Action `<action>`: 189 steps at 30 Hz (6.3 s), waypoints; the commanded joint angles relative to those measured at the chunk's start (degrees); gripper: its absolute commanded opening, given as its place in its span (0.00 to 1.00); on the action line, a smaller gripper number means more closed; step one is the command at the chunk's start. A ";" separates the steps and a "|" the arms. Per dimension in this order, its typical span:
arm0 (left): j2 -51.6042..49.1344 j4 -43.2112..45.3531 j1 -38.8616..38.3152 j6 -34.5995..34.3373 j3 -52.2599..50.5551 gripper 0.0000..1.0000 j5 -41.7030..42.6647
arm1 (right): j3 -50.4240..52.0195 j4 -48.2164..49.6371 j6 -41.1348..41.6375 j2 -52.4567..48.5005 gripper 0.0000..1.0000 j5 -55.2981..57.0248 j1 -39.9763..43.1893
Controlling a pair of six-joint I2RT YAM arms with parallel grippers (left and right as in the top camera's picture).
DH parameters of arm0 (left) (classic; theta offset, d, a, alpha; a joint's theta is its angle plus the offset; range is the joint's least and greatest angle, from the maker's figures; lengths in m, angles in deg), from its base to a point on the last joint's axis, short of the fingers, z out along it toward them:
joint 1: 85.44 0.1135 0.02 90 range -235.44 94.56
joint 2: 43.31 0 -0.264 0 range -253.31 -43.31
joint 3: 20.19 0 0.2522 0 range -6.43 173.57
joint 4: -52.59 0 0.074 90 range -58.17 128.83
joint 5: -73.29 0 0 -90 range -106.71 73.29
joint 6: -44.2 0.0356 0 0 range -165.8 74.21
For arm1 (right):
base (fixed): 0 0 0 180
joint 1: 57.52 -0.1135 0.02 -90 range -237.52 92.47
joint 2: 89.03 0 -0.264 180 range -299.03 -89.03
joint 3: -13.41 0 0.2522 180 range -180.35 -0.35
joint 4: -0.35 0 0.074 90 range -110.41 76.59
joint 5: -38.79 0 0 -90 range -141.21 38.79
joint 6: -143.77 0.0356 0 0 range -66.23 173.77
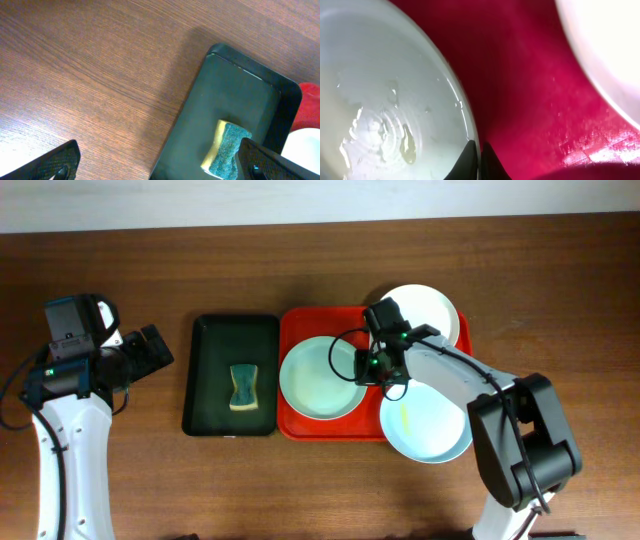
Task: Clean dirty plates on tray and stack at the side
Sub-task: 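Lift the pale green plate with the right gripper and tilt it upward, then carry the pale green plate right and set it on the table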
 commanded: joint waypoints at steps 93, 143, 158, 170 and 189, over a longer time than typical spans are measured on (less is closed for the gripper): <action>0.66 -0.11 0.24 0.15 0.68 0.99 0.04 | -19.69 61.48 -71.76 0.28 0.04 63.78 -33.40; 0.66 -0.11 0.24 0.15 0.68 0.99 0.04 | -19.69 -18.27 -0.74 27.08 0.04 32.89 18.08; 0.66 -0.11 0.24 0.15 0.68 0.99 0.04 | -10.99 -21.03 3.32 21.07 0.04 28.41 47.50; 0.66 -0.11 0.24 0.15 0.68 0.99 0.04 | -0.90 -12.50 3.26 8.11 0.04 23.80 47.78; 0.66 -0.11 0.24 0.15 0.68 0.99 0.04 | -7.87 -18.27 -7.65 4.57 0.57 14.43 47.71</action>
